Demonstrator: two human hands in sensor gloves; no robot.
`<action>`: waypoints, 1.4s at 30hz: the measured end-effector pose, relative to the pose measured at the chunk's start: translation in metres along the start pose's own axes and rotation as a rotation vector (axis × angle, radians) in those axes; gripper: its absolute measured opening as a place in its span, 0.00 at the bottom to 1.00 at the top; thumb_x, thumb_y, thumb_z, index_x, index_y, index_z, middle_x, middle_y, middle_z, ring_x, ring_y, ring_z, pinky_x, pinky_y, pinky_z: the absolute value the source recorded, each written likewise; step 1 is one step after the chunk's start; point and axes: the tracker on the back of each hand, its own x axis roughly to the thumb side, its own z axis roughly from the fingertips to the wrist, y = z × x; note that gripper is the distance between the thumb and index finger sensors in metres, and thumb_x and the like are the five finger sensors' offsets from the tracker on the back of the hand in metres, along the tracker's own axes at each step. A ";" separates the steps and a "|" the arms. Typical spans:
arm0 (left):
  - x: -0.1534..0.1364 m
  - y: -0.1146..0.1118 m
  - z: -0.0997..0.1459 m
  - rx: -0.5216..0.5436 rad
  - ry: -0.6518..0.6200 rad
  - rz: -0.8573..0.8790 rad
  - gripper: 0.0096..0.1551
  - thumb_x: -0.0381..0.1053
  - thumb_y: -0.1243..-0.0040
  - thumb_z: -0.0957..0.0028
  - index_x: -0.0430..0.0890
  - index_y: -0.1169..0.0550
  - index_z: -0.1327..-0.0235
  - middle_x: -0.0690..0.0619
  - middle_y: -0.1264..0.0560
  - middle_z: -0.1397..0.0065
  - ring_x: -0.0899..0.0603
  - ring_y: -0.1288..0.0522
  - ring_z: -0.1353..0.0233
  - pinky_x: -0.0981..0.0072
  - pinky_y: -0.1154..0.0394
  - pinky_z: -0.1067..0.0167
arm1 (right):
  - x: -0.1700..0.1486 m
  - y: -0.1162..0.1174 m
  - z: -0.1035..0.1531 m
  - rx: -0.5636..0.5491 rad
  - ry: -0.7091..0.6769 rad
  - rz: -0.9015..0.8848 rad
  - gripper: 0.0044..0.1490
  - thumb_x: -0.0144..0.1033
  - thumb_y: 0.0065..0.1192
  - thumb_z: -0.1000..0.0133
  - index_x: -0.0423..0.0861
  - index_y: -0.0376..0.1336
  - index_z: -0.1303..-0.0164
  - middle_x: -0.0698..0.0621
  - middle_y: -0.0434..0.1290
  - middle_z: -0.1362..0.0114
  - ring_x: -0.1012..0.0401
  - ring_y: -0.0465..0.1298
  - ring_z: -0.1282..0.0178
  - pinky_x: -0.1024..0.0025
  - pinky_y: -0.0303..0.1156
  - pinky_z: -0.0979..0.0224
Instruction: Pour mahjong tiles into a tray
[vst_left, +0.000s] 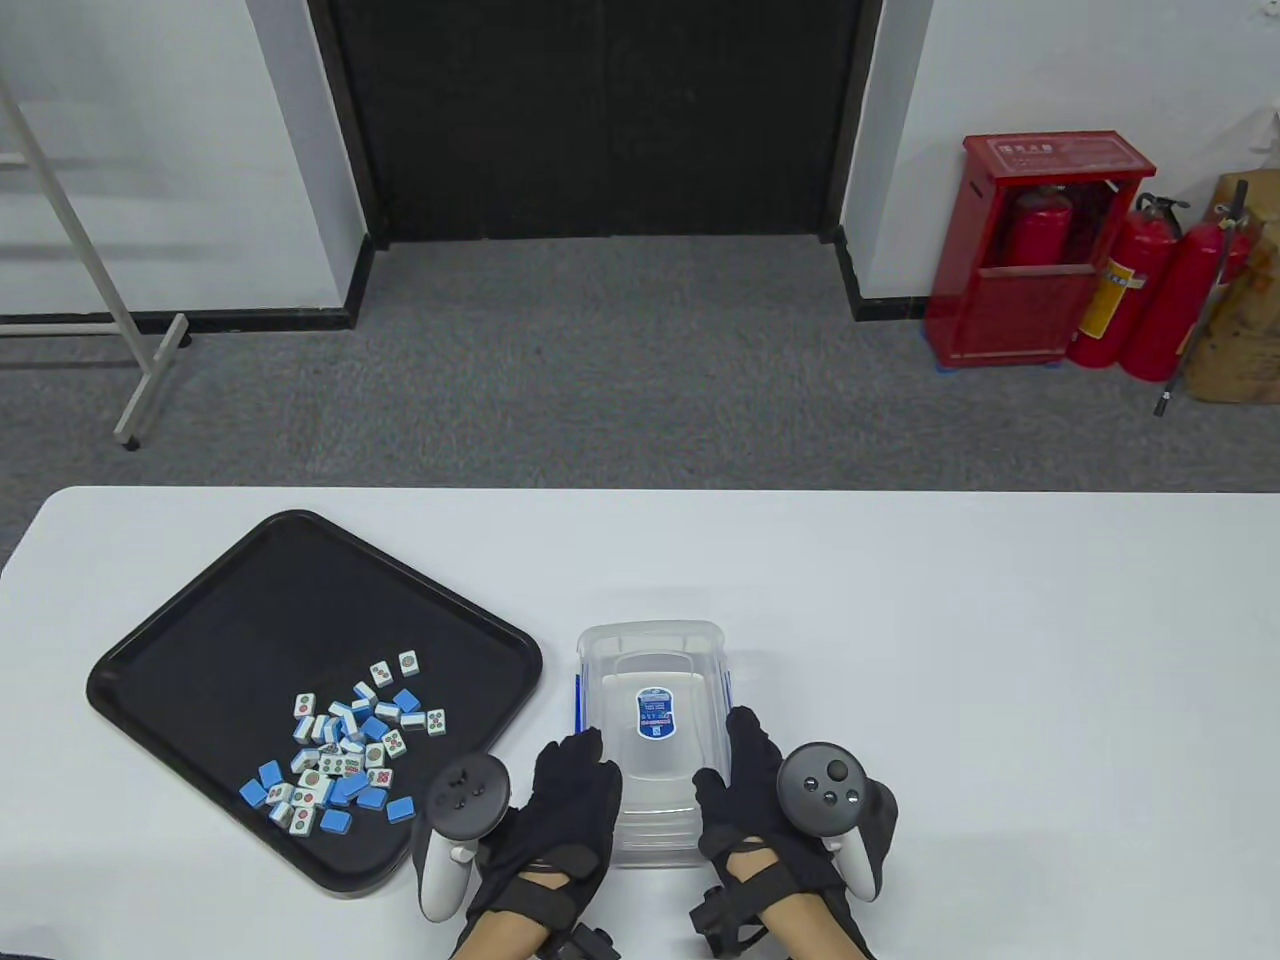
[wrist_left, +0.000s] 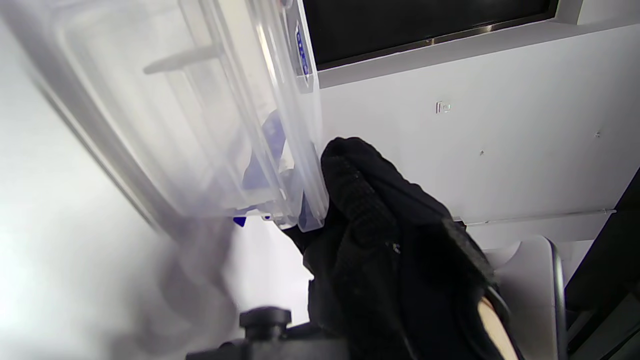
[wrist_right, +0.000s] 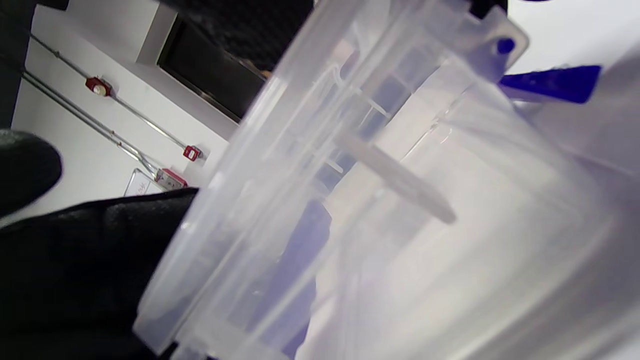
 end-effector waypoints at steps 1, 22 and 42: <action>0.000 0.000 0.000 -0.001 0.002 -0.006 0.45 0.65 0.58 0.39 0.42 0.54 0.20 0.38 0.60 0.18 0.33 0.72 0.21 0.41 0.68 0.33 | 0.000 0.001 0.001 0.005 -0.003 0.003 0.48 0.34 0.61 0.52 0.31 0.43 0.29 0.24 0.52 0.27 0.29 0.59 0.34 0.28 0.52 0.33; -0.006 0.005 0.000 0.002 0.020 -0.181 0.41 0.63 0.57 0.40 0.43 0.45 0.19 0.36 0.56 0.18 0.29 0.67 0.21 0.37 0.63 0.32 | -0.008 0.004 0.003 0.080 0.001 0.031 0.46 0.38 0.60 0.51 0.35 0.47 0.28 0.26 0.52 0.26 0.30 0.59 0.33 0.29 0.52 0.33; -0.032 0.027 -0.016 0.066 0.170 -0.248 0.41 0.62 0.52 0.40 0.44 0.47 0.19 0.33 0.41 0.22 0.23 0.43 0.27 0.38 0.41 0.35 | -0.058 -0.009 -0.005 0.105 0.302 -0.270 0.54 0.54 0.58 0.49 0.29 0.45 0.29 0.23 0.61 0.32 0.39 0.74 0.49 0.52 0.72 0.60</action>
